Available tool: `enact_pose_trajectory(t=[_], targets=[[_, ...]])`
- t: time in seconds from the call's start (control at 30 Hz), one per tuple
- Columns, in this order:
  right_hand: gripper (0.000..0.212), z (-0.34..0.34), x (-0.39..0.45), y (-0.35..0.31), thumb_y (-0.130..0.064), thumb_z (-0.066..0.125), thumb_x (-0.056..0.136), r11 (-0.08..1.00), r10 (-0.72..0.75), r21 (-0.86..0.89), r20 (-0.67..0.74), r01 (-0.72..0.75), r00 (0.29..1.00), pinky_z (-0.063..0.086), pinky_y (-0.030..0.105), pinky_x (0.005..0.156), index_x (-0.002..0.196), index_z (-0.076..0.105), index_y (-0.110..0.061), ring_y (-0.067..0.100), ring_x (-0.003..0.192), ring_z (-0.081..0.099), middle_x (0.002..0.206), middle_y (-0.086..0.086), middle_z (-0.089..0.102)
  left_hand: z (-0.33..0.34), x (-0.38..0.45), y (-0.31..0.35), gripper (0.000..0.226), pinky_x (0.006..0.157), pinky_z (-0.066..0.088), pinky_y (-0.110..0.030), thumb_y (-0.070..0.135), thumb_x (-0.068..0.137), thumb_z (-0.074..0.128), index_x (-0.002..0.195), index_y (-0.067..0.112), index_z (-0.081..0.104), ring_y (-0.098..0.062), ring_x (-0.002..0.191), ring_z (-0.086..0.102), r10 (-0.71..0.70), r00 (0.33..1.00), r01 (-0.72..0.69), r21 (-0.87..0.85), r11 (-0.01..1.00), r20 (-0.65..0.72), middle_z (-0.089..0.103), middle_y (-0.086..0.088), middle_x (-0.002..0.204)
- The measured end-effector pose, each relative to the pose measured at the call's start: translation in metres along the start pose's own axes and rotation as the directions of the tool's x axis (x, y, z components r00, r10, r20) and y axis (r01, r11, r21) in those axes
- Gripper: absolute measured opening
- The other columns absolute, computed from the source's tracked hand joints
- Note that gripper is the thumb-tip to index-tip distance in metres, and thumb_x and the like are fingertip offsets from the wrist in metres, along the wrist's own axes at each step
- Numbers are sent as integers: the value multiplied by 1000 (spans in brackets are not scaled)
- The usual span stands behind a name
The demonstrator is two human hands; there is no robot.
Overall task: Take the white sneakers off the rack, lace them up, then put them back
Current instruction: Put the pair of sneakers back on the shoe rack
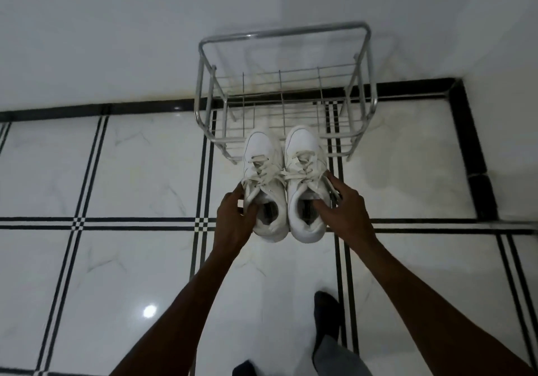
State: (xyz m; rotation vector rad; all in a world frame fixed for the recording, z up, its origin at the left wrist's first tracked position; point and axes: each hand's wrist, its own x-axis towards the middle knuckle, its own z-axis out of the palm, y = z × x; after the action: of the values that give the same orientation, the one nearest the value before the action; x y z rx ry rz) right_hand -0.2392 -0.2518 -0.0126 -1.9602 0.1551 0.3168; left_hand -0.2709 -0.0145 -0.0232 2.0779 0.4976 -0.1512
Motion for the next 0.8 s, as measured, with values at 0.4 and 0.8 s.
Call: enact_pose_trajectory(t=[0.4, 0.8], targets=[[63, -15, 131, -69, -13, 63, 92, 996, 38, -80, 46, -34, 998, 39, 16, 95, 150, 39, -17, 5, 123, 49, 145, 4, 55, -13, 127, 81, 49, 68, 59, -36, 16, 97, 59, 145, 20, 53, -20, 88, 69, 4, 1000, -5, 16, 1000, 27, 67, -7, 122], [60, 31, 292, -40, -9, 62, 93, 989, 77, -125, -2, -77, 997, 44, 29, 105, 148, 40, -10, 24, 131, 54, 142, 13, 56, 23, 302, 47, 59, 98, 56, -48, 34, 91, 51, 148, 18, 48, -23, 120, 62, -31, 993, 25, 55, 998, 111, 61, -9, 134]])
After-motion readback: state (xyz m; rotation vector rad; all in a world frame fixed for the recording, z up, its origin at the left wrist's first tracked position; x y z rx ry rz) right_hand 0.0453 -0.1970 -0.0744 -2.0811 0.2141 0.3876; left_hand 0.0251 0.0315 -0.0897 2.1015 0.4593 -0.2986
